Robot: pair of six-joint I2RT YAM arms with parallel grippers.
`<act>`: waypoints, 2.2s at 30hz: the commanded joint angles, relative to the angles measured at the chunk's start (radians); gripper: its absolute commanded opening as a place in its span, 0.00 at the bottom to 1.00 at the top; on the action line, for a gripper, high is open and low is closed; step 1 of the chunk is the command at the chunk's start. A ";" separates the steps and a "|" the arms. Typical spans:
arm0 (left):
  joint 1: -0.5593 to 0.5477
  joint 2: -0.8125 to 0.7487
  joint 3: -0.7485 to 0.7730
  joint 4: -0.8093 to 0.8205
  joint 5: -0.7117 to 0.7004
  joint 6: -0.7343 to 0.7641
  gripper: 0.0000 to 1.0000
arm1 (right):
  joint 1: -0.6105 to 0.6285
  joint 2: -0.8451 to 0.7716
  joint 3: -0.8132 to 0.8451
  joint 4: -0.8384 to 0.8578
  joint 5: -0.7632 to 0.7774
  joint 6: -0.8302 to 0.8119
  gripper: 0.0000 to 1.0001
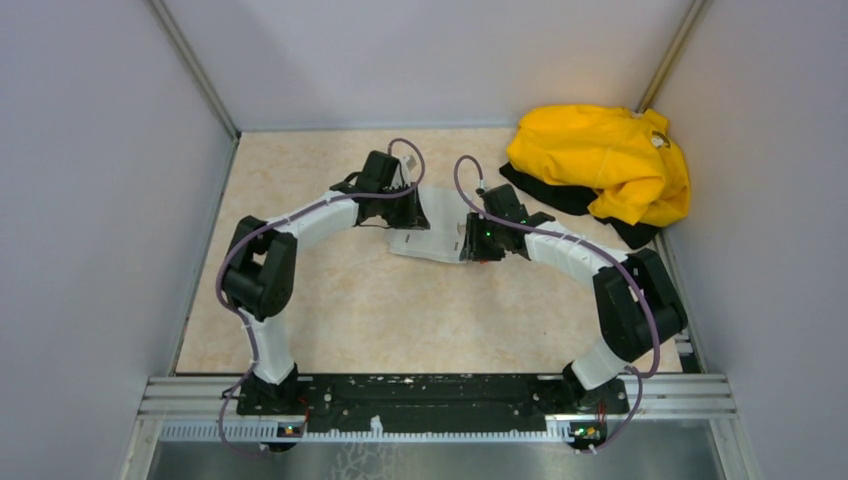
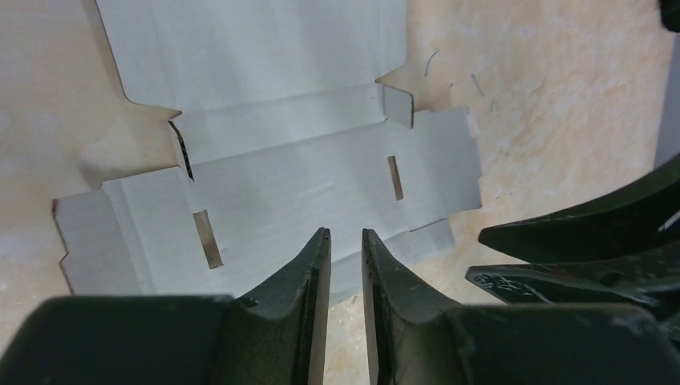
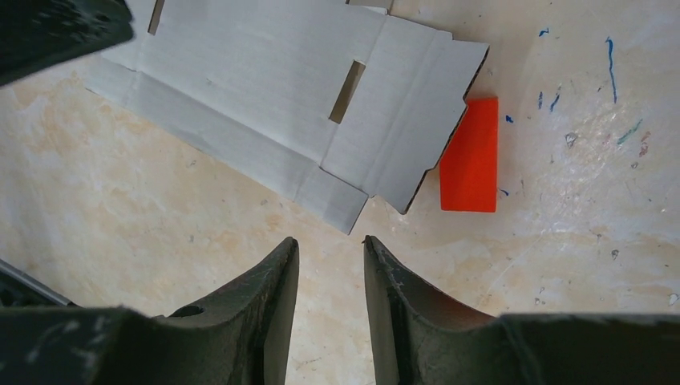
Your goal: Fold the paper box
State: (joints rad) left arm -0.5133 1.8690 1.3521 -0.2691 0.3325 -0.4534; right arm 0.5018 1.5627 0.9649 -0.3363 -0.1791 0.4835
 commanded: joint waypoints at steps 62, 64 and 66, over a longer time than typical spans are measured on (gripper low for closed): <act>-0.103 0.160 -0.159 0.105 -0.144 -0.080 0.23 | 0.081 0.136 0.013 0.073 0.199 0.033 0.15; -0.104 0.163 -0.158 0.105 -0.141 -0.080 0.23 | 0.083 0.130 0.020 0.068 0.202 0.034 0.15; -0.106 0.166 -0.158 0.105 -0.141 -0.079 0.23 | 0.087 0.124 0.024 0.066 0.205 0.035 0.15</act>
State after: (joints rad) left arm -0.6006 1.9701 1.2263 -0.1337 0.2043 -0.5323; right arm 0.5537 1.6825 0.9421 -0.2829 0.0368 0.5007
